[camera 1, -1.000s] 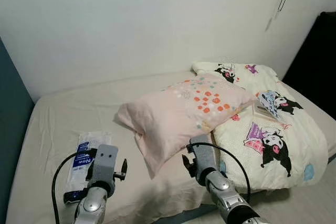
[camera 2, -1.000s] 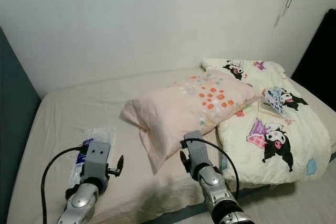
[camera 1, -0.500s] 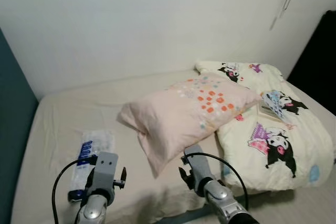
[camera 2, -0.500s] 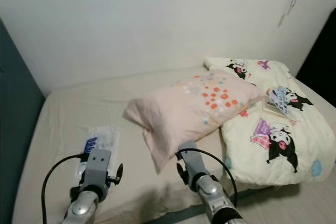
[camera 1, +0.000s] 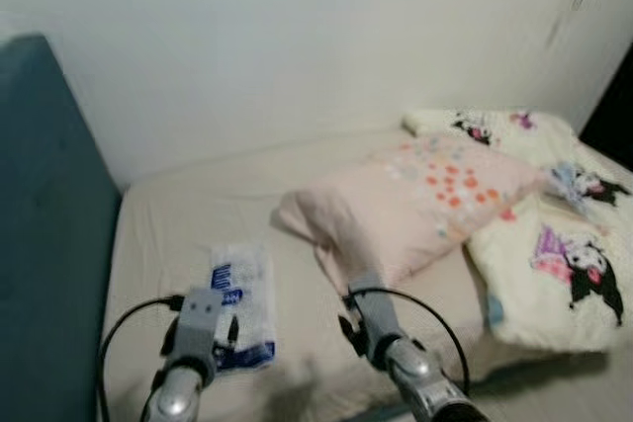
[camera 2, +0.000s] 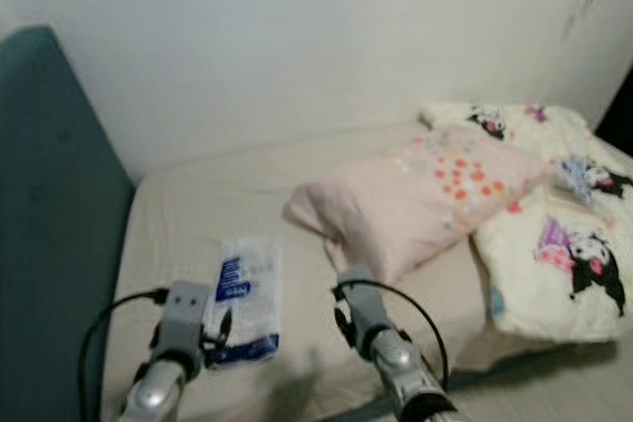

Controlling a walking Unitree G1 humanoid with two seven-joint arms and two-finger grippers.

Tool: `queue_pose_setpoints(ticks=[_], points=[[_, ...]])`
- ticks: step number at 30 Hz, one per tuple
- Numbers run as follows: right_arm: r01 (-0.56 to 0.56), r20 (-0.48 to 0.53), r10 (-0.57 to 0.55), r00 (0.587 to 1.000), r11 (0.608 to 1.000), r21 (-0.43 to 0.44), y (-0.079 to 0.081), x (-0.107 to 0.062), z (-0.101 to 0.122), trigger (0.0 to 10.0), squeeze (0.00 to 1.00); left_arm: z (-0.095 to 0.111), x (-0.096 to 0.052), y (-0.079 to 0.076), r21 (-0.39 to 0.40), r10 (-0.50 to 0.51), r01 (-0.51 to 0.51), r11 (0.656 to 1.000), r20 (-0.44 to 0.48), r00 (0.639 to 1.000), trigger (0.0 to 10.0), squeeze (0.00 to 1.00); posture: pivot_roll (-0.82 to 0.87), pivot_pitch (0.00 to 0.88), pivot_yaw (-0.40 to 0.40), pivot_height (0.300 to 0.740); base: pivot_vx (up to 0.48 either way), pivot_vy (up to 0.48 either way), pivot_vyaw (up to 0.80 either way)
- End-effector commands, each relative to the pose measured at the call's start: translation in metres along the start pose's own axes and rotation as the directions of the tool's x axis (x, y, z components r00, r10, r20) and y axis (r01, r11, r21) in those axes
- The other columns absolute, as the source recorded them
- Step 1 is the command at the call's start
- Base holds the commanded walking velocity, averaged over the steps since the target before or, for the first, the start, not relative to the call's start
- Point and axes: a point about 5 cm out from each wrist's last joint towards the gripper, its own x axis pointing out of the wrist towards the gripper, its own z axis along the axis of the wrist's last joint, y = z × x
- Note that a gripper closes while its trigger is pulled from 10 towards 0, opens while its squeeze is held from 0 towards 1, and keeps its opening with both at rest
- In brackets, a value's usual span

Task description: Clean up the room

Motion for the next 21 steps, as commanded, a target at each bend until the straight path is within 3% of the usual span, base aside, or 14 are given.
queue_pose_setpoints(ticks=[1,7,12,21], points=[[-0.018,-0.006,0.018,1.0,1.0,0.008,0.007,-0.0003,-0.0032,10.0,0.0,-0.0048,-0.0016,0.0021,0.019,0.005,-0.005,1.0,-0.024,1.0,10.0,0.0,0.01,0.056,-0.026,0.74,0.0,-0.48,0.0],[-0.018,-0.001,0.018,1.0,1.0,0.011,0.0078,-0.0001,-0.0026,10.0,0.0,-0.0034,-0.0013,0.0017,0.013,0.009,-0.009,1.0,-0.016,1.0,10.0,0.0,0.01,0.054,-0.025,0.74,0.0,-0.48,0.0],[-0.02,0.002,0.02,1.0,1.0,0.013,0.0085,0.0002,-0.0019,10.0,0.0,0.0,-0.0011,0.0032,-0.027,0.033,-0.033,0.999,0.004,0.999,10.0,0.0,0.01,0.055,-0.026,0.74,0.0,0.0,0.0],[-0.026,0.007,0.026,1.0,1.0,0.015,0.0098,0.0004,-0.0012,10.0,0.0,-0.001,-0.0019,0.0044,-0.019,0.036,-0.036,0.999,-0.001,0.999,10.0,0.0,0.02,0.053,-0.025,0.74,0.0,0.0,0.0]])
